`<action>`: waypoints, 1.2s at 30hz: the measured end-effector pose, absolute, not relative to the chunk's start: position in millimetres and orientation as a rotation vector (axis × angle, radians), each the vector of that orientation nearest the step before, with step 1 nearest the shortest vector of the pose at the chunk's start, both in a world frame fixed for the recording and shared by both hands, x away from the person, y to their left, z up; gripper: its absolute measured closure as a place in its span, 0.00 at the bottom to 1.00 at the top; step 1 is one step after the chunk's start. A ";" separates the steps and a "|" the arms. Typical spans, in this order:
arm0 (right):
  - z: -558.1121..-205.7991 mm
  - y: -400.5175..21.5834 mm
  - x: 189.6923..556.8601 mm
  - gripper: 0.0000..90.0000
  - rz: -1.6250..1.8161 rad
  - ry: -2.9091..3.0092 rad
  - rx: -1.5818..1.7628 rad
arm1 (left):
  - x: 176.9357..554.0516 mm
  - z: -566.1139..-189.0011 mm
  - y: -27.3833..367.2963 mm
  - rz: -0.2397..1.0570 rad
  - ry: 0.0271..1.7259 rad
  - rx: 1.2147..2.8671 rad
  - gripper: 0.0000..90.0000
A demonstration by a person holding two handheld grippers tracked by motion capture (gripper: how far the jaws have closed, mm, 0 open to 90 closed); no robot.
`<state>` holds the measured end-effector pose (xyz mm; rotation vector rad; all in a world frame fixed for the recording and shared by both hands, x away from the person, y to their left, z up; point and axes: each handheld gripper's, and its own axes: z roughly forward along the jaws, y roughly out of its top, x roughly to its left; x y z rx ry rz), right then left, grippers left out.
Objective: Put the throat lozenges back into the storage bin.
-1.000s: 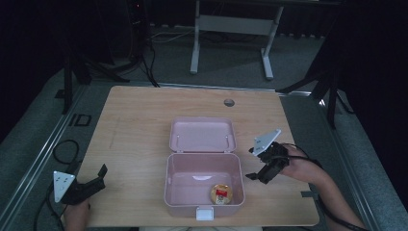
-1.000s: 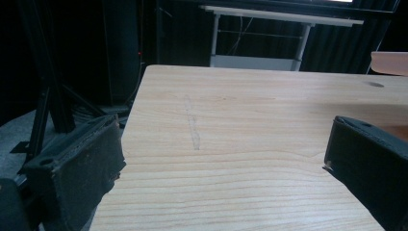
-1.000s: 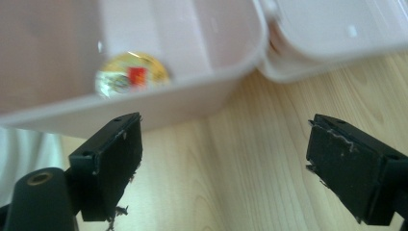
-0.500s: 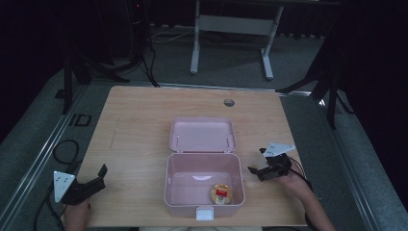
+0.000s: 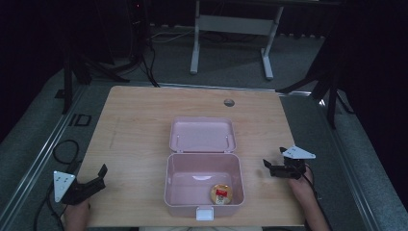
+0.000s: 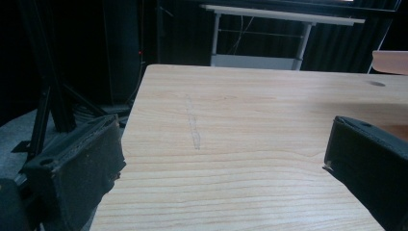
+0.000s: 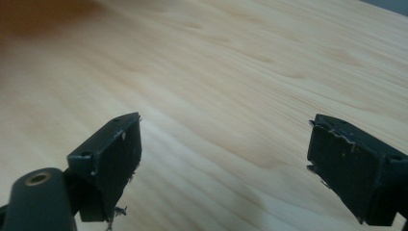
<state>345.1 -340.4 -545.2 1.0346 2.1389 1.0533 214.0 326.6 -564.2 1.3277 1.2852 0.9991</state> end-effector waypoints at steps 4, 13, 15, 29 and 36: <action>-547.3 -348.0 346.8 0.13 1.018 2.046 1.155 | 214.3 -564.1 326.6 0.998 1.288 1.329 0.00; -550.0 -354.0 349.7 0.13 0.979 1.896 1.264 | 214.2 -564.1 326.7 0.996 1.287 1.329 0.00; -549.7 -357.9 349.4 0.13 0.992 1.847 1.301 | 214.2 -564.1 326.7 0.996 1.286 1.329 0.00; -547.6 -373.3 346.2 0.13 1.100 1.731 1.408 | 213.9 -564.2 327.1 0.995 1.284 1.326 0.00; -549.9 -374.6 348.8 0.14 1.081 1.731 1.453 | 213.8 -564.3 327.1 0.995 1.284 1.325 0.00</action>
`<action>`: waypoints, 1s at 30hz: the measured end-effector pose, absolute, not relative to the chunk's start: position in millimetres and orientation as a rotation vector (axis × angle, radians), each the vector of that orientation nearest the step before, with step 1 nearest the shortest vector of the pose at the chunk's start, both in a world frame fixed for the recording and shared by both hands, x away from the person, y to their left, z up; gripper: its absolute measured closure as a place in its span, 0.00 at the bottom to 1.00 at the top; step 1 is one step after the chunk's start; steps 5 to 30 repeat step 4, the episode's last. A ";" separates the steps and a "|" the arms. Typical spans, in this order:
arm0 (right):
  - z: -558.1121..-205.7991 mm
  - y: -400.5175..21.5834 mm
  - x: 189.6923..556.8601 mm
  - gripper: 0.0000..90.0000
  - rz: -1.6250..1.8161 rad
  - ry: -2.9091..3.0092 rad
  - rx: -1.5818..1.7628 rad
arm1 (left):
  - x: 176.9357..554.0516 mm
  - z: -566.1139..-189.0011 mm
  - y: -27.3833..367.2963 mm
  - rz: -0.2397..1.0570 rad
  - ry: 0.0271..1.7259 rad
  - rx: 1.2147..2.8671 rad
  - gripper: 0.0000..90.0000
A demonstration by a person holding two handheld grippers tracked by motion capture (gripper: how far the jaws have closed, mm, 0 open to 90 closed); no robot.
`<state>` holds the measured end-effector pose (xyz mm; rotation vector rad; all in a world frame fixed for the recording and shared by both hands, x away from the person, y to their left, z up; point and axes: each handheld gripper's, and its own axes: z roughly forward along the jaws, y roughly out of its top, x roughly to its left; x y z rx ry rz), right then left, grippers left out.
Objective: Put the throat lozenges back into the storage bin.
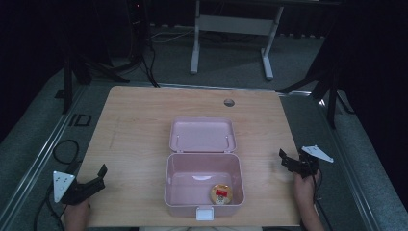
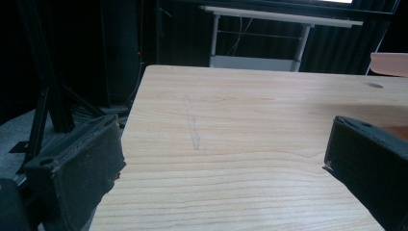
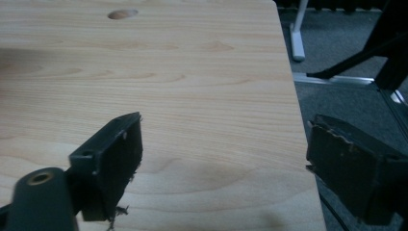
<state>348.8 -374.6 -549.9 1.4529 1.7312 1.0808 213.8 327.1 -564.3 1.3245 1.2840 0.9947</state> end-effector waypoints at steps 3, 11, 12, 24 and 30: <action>-550.0 -374.7 349.2 0.14 1.081 1.735 1.456 | 213.9 -564.2 327.1 0.996 1.284 1.327 0.00; -550.1 -374.3 349.3 0.14 1.078 1.732 1.454 | 213.8 -564.2 327.1 0.996 1.283 1.327 0.00; -550.1 -374.3 349.3 0.14 1.078 1.732 1.454 | 213.8 -564.2 327.1 0.996 1.283 1.327 0.00; -550.1 -374.3 349.3 0.14 1.078 1.732 1.454 | 213.8 -564.2 327.1 0.996 1.283 1.327 0.00; -550.1 -374.3 349.3 0.14 1.078 1.732 1.454 | 213.8 -564.2 327.1 0.996 1.283 1.327 0.00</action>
